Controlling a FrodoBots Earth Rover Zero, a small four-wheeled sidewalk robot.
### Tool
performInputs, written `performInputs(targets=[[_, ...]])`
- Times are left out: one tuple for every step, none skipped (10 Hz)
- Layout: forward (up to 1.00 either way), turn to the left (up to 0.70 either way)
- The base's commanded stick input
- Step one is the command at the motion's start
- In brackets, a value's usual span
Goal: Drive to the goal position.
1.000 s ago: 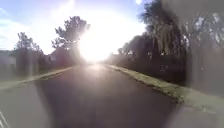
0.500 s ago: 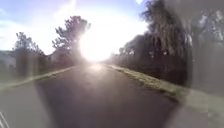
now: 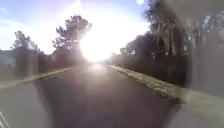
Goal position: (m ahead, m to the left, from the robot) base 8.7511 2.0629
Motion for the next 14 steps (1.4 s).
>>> performInputs(targets=[[1.00,0.00],[1.00,0.00],[1.00,0.00],[1.00,0.00],[1.00,0.00],[1.00,0.00],[1.00,0.00],[1.00,0.00],[1.00,0.00],[1.00,0.00],[1.00,0.00],[1.00,0.00],[1.00,0.00],[1.00,0.00]])
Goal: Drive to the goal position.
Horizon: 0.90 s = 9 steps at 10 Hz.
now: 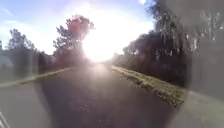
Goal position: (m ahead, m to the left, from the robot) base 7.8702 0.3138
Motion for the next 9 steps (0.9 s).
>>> performInputs(targets=[[1.00,0.00],[1.00,0.00],[1.00,0.00],[1.00,0.00],[1.00,0.00],[1.00,0.00],[1.00,0.00],[1.00,0.00],[1.00,0.00]])
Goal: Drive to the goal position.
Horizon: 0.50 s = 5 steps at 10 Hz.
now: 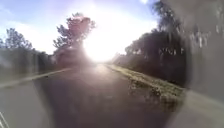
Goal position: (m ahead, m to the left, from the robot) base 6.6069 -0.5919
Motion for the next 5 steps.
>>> performInputs(targets=[[1.00,0.00],[1.00,0.00],[1.00,0.00],[1.00,0.00],[1.00,0.00]])
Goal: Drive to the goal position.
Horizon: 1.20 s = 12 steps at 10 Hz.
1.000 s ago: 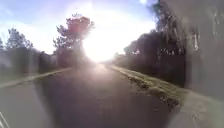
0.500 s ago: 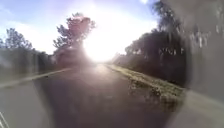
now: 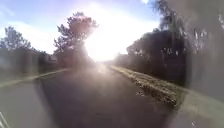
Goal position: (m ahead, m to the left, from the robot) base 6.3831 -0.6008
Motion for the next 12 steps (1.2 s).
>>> performInputs(targets=[[1.00,0.00],[1.00,0.00],[1.00,0.00],[1.00,0.00],[1.00,0.00],[1.00,0.00],[1.00,0.00],[1.00,0.00],[1.00,0.00],[1.00,0.00],[1.00,0.00],[1.00,0.00]])
